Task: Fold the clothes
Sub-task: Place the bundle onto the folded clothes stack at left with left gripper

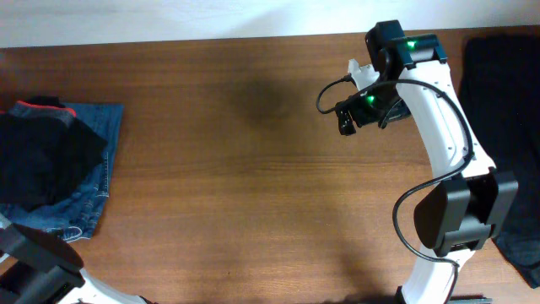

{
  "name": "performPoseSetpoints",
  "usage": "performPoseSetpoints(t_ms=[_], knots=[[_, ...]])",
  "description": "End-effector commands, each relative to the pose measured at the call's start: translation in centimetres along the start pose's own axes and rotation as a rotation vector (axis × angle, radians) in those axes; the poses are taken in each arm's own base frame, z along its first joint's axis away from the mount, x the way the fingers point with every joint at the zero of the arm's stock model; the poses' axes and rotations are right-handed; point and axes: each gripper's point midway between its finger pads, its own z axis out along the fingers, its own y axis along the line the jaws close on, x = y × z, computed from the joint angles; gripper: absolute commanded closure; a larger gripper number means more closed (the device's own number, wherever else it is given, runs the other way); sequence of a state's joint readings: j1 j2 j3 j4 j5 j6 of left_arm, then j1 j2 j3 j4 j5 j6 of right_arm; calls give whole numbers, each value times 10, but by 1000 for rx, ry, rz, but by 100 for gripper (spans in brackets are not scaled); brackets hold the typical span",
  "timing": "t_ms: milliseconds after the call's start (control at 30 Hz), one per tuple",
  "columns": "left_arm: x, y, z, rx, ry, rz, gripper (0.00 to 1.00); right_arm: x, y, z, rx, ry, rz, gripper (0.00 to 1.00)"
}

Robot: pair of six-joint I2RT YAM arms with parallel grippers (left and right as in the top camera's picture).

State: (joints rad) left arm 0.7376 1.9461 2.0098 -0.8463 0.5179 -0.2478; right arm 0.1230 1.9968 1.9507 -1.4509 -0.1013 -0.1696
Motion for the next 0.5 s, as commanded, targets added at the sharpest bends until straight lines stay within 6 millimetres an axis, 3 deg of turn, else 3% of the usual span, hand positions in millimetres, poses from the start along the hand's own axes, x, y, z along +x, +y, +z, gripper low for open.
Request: performPoseSetpoints(t_ms=[0,133,300,467], knots=[[21,7,21,23,35,-201,91,-1,0,-18,16,-45,-13,1],[45,16,45,82,70,-218,90,-1,0,-18,16,-42,-12,1],[84,52,73,62,84,-302,89,0,0,-18,16,-40,-9,1],[136,93,92,14,107,-405,87,1,1,-18,14,-34,-8,1]])
